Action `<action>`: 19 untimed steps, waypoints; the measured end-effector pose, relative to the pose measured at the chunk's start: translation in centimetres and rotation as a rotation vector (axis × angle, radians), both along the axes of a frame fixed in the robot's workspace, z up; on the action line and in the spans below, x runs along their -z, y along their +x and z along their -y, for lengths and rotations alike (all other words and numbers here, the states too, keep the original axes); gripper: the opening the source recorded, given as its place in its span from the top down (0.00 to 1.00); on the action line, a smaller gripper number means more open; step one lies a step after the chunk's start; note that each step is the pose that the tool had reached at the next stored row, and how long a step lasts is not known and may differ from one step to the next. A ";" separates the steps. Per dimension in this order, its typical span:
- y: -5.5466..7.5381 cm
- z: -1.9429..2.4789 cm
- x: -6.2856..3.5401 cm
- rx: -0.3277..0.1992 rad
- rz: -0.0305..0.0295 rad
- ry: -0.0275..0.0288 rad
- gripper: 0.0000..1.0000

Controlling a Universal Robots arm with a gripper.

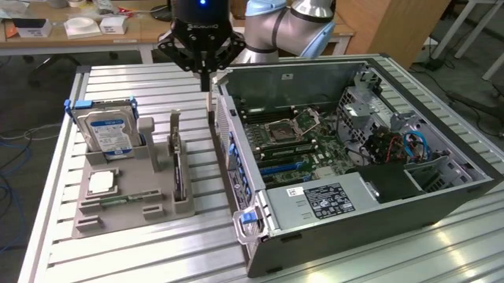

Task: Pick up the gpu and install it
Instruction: 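Reach for the gpu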

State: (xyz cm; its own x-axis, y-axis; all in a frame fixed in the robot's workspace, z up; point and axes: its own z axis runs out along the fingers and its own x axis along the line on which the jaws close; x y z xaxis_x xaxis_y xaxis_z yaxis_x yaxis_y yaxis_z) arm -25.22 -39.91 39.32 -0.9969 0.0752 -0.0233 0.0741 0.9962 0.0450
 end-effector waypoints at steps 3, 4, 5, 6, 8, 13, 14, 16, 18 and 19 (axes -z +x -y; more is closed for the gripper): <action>-1.3 0.00 0.01 0.000 0.0001 0.0000 0.90; -1.7 0.00 0.01 0.000 0.0001 0.0001 0.90; -2.1 0.00 0.01 0.000 0.0001 0.0001 0.90; -2.5 0.00 0.01 0.000 0.0000 0.0000 0.90; -3.4 0.00 0.01 0.000 0.0001 0.0001 0.90; -5.5 0.00 0.02 0.000 0.0000 0.0000 0.90; -5.9 0.00 0.02 0.000 0.0001 0.0001 0.90; -6.7 0.00 0.02 0.000 0.0000 0.0000 0.90; -7.4 0.00 0.02 0.000 0.0001 0.0000 0.90; -7.6 0.00 0.02 0.000 0.0000 0.0001 0.90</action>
State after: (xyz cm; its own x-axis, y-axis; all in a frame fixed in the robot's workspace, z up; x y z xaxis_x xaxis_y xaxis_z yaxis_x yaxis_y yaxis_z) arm -32.78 -39.91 39.29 -0.9969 0.0754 -0.0233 0.0743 0.9962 0.0451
